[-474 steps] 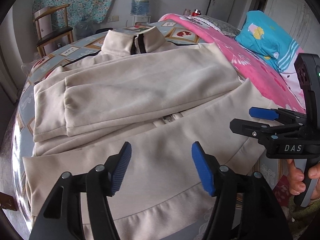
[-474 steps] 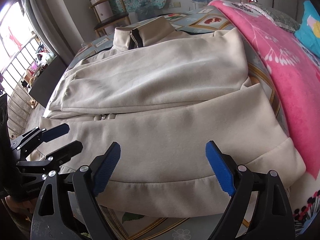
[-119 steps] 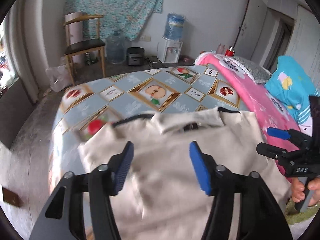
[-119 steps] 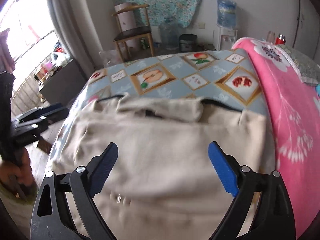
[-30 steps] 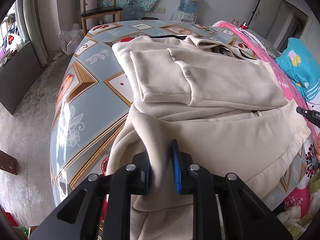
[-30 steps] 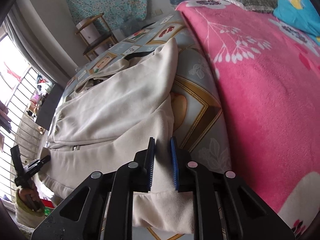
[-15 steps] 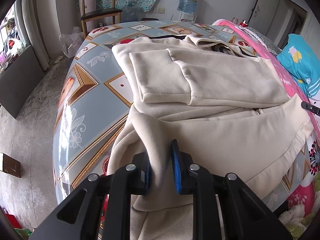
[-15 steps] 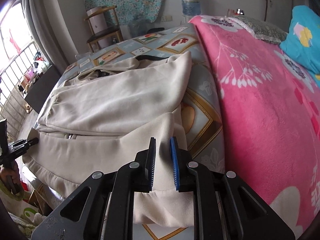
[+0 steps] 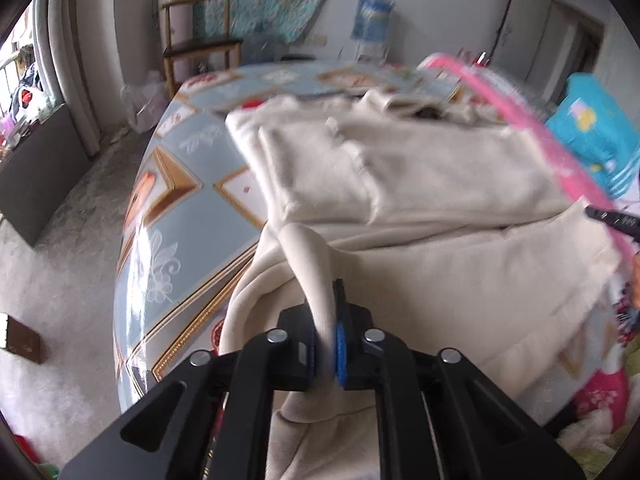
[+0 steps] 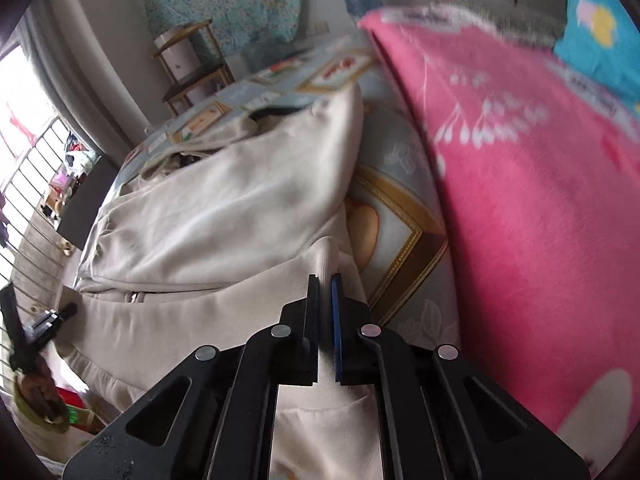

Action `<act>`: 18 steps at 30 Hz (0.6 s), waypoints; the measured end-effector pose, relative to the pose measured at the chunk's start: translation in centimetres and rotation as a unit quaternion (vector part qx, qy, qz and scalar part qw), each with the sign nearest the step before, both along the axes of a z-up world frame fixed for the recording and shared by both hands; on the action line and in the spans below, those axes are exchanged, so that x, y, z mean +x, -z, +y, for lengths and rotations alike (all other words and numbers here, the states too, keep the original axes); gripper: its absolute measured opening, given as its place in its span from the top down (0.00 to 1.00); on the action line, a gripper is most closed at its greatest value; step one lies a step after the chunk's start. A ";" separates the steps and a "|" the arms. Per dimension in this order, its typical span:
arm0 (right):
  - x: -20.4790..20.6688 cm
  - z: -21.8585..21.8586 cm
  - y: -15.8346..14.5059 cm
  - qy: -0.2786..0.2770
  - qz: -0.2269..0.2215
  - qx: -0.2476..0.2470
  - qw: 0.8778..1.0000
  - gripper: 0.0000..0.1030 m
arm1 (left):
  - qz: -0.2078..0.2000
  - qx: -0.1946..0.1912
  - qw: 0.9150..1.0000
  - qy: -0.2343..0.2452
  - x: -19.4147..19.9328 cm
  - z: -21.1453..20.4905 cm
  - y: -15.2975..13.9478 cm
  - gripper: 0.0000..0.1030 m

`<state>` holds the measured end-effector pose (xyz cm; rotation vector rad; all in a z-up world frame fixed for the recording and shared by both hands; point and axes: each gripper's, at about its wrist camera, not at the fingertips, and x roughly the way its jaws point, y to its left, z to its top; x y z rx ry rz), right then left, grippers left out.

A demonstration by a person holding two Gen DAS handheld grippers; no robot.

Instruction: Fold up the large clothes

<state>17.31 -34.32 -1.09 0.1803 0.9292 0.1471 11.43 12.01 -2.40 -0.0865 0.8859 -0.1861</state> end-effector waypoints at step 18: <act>-0.6 0.3 -10.6 0.003 -0.137 0.004 0.991 0.96 | -0.135 -0.065 0.989 0.006 -0.3 2.1 -10.8 0.95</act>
